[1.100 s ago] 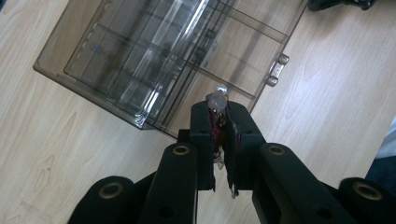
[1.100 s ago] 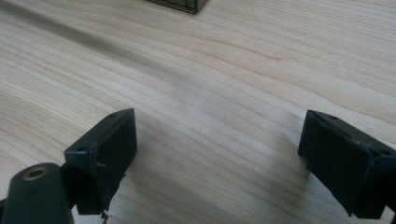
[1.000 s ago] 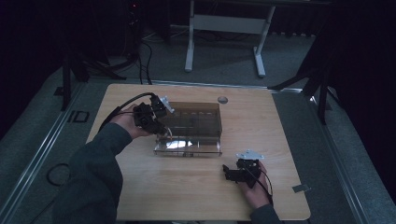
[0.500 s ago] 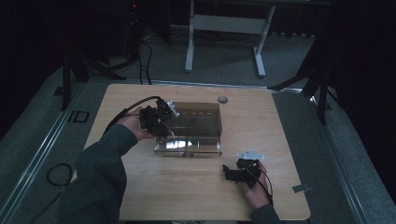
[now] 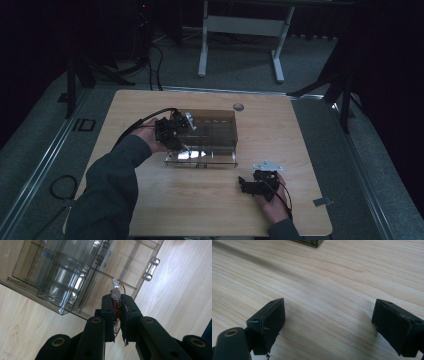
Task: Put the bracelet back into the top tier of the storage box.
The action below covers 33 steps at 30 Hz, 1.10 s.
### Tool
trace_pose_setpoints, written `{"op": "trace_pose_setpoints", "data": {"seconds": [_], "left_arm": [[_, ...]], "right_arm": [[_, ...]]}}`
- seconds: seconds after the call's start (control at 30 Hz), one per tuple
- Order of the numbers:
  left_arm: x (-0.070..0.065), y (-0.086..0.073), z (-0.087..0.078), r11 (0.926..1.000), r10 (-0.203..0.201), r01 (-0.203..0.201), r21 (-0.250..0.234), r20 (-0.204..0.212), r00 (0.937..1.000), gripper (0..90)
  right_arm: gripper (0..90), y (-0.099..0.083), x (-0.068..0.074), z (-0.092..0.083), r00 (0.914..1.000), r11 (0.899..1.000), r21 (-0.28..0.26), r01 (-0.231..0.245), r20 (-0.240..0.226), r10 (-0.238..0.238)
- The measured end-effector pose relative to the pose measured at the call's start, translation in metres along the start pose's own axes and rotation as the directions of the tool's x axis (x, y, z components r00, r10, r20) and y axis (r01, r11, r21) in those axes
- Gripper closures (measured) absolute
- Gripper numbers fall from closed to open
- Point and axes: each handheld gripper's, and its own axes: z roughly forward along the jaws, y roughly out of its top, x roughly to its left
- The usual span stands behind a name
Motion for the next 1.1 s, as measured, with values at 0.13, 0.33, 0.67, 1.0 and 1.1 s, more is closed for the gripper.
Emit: {"op": "trace_pose_setpoints", "data": {"seconds": [0.13, 0.33, 0.67, 1.0, 1.1], "left_arm": [[-0.001, 0.0, 0.003, 0.9999, 0.0, 0.0, 0.016, -0.005, 1.0, 80.4], [-0.001, 0.0, 0.002, 0.9999, -0.001, 0.001, 0.016, -0.01, 1.0, 75.8], [0.0, -0.005, -0.005, 0.9999, -0.013, 0.013, -0.007, -0.025, 0.9996, 70.4], [0.005, -0.019, -0.018, 0.9983, -0.052, 0.05, -0.03, -0.081, 0.9953, 62.7], [0.006, -0.024, -0.021, 0.9974, -0.067, 0.064, -0.035, -0.097, 0.993, 59.7]], "right_arm": [[11.2, 0.0, 0.0, 0.0, 1.0, 1.0, 0.0, -0.001, 0.0, 0.001], [11.2, 0.0, 0.0, 0.0, 1.0, 1.0, 0.0, 0.0, 0.0, 0.0], [11.2, 0.0, 0.0, 0.0, 1.0, 1.0, 0.0, 0.0, 0.0, 0.0], [11.2, 0.0, 0.0, 0.0, 1.0, 1.0, 0.0, 0.0, 0.0, 0.0], [11.2, 0.0, 0.0, 0.0, 1.0, 1.0, 0.0, -0.001, 0.0, 0.001]]}}
